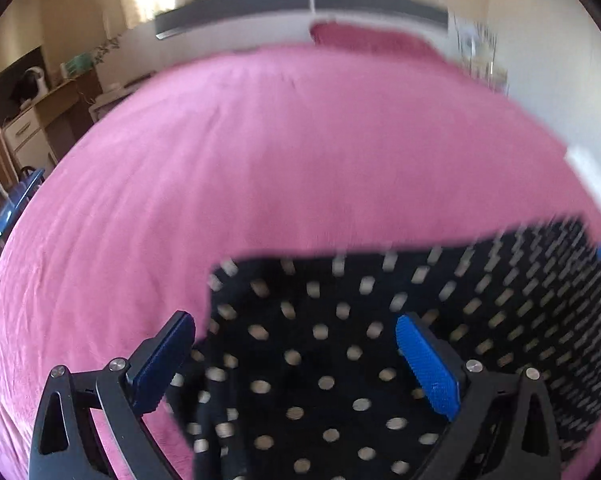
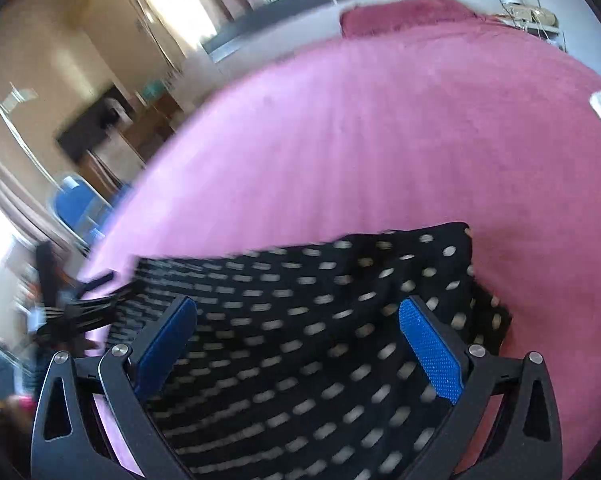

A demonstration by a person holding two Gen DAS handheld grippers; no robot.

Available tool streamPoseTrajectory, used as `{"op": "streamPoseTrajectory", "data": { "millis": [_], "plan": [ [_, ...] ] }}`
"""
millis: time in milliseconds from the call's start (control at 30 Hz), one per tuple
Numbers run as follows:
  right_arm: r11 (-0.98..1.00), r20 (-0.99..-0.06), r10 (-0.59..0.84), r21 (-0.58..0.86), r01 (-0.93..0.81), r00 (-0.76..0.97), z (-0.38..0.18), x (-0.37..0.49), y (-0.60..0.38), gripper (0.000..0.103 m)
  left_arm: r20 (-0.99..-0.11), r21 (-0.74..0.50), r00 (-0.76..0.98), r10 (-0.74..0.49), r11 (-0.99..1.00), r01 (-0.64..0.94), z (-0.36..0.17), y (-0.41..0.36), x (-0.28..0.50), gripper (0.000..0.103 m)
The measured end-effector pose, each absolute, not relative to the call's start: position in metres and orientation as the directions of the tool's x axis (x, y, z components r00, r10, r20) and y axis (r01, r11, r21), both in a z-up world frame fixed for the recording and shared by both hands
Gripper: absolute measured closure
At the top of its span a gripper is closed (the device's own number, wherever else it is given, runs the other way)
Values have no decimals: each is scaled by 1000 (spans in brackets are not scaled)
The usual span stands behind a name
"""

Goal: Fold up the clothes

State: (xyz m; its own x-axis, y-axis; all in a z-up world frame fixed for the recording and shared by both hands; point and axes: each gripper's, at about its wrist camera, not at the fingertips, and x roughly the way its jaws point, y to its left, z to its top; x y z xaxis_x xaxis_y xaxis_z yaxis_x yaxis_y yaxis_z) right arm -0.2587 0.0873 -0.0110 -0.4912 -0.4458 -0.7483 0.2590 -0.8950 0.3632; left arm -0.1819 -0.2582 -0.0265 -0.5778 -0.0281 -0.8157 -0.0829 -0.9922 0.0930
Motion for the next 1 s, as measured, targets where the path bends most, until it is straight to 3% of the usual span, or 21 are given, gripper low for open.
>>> {"op": "streamPoseTrajectory", "data": {
  "millis": [100,267,433,533,733,833,900,1000],
  "plan": [
    [-904,-760,-423,324,277,-493,-11,-255,84,0,-803,77,-594,-31,-996,-51,-24,-261,-173,0],
    [-907,-752,-411,277,319,-515,-3,-240,81,0,-723,159,-685,-86,-986,-45,12,-251,-118,0],
    [-895,-782,-403,228,383,-476,-11,-235,69,0,-773,167,-628,-95,-984,-56,-10,-255,-121,0],
    [-896,-838,-376,220,386,-395,-35,-247,65,0,-801,69,-598,-40,-997,-26,-20,-276,-111,0],
    [-889,-715,-453,319,328,-532,11,-190,115,0,-743,63,-668,-38,-998,-13,17,-279,-75,0],
    [-847,-658,-532,410,339,-533,10,-137,139,0,-752,99,-658,-37,-993,-57,12,-278,-67,0],
    [-818,-650,-573,416,397,-499,2,-112,133,0,-771,128,-635,-50,-989,-78,-3,-274,-63,0],
    [-816,-709,-557,372,442,-432,-24,-95,108,0,-796,151,-601,-71,-985,-84,-24,-265,-65,0]
  ]
}}
